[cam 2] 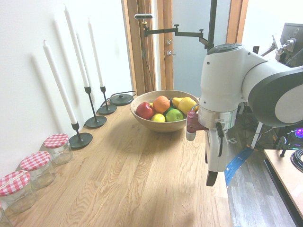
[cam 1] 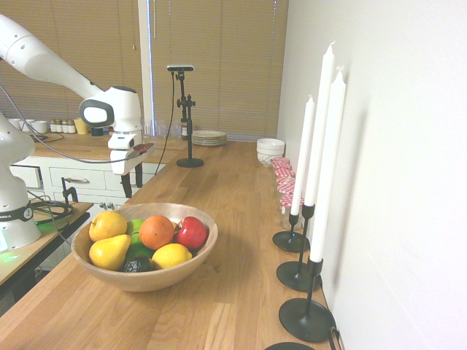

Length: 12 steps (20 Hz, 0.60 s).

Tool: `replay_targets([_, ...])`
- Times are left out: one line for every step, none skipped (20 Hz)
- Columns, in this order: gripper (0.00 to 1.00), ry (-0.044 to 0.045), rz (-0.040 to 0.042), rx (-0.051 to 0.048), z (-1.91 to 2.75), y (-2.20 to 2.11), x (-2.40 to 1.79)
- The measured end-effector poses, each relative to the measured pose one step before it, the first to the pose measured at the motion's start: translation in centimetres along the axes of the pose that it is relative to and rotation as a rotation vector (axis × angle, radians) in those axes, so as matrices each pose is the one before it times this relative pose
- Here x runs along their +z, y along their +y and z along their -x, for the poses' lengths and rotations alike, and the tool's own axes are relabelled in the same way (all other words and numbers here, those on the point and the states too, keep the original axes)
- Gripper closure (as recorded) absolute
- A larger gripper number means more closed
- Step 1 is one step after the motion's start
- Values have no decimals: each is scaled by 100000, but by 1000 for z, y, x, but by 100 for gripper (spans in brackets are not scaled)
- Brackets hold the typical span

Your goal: Take pear out of the basket

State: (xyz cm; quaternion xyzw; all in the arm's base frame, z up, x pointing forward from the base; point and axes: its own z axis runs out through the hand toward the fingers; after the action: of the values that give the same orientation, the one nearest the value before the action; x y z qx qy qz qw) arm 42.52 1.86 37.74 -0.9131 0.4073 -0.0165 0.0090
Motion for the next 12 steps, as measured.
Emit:
replay_targets([0, -35, 35, 0, -6, -6, 40])
replay_targets([0, 165, -31, -18, -24, -3, -8])
replay_targets([0, 593, -1, 112, -128, 16, -87])
replay_targets([0, 834, -52, 372, -294, 55, -230])
replay_targets([0, 1027, -383, 688, -489, 107, -411])
replay_targets([0, 1409, -636, 1030, -747, 176, -633])
replay_targets([0, 1131, -720, 1465, -859, 225, -715])
replay_targets([0, 1188, -801, 1744, -972, 300, -834])
replay_targets([0, 1229, -427, 1714, -1044, 388, -914])
replay_targets([0, 1104, -629, 1899, -1059, 397, -985])
replay_targets([0, 897, -594, 1851, -1051, 423, -1053])
replay_targets([0, 680, -633, 1803, -1014, 462, -1028])
